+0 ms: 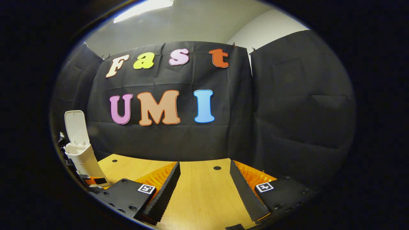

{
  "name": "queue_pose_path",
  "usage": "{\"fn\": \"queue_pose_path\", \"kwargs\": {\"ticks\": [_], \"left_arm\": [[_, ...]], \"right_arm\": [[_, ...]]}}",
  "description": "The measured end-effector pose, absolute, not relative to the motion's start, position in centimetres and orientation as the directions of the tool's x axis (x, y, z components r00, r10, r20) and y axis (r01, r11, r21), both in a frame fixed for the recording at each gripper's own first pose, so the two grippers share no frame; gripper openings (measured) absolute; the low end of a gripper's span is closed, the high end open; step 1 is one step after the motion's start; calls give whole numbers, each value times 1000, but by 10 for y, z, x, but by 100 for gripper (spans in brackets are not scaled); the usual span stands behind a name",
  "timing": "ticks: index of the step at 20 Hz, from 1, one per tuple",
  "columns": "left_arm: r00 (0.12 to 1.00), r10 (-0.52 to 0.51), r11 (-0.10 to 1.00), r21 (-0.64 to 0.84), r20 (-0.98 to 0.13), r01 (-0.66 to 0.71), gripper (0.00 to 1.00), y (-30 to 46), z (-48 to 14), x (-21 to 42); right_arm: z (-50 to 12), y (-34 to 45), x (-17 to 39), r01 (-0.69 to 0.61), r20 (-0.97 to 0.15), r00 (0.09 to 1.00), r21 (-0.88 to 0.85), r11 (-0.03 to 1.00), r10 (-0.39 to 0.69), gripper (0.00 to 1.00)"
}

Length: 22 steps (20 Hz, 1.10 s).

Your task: Press the lid of the desktop garbage bin to open it, pick up the crumpled paper on the desktop and throw it into the bin, then pick up the pop can on the desktop and drop it into the bin, and finally close the garbage bin lid.

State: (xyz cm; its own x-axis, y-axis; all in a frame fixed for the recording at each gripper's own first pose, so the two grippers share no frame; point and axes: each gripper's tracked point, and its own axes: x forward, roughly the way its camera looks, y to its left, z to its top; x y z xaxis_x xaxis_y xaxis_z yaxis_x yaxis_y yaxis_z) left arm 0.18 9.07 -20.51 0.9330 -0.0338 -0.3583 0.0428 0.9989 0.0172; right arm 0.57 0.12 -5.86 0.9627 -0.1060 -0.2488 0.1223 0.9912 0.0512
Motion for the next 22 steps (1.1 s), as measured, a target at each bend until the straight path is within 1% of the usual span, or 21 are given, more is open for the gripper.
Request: {"fn": "queue_pose_path", "kwargs": {"ticks": [5, 10, 12, 13, 14, 15, 19, 21, 22], "left_arm": [[895, -17, 1000, 9, -447, 24, 86, 96, -252, -6], [845, -3, 998, 48, -535, 34, 87, 104, -301, -10], [812, -14, 999, 26, -584, 36, 88, 105, -318, -13], [806, -25, 999, 11, -591, 39, 87, 107, -320, -14], [812, -37, 999, 9, -582, 51, 79, 108, -310, -12], [820, -41, 998, 14, -571, 60, 77, 106, -304, -12], [878, -67, 993, 56, -475, 106, 76, 98, -246, 6], [908, -77, 991, 67, -412, 115, 76, 96, -209, 16], [927, -90, 991, 62, -364, 121, 76, 94, -186, 22]], "right_arm": [[-74, -2, -5, 136, -289, 950, 35, 990, -120, 98], [-82, -3, -15, 144, -314, 941, 25, 989, -129, 98], [-82, 2, -16, 140, -315, 941, 22, 990, -126, 98], [-82, 4, -15, 137, -316, 941, 20, 990, -124, 98], [-84, 7, -14, 132, -318, 941, 19, 991, -119, 98], [-84, 10, -13, 125, -317, 942, 19, 992, -113, 98], [-86, 31, -5, 90, -318, 945, 44, 995, -71, 98], [-88, 43, 0, 64, -315, 948, 58, 996, -43, 98], [-89, 50, 2, 50, -314, 949, 64, 997, -28, 98]]}}
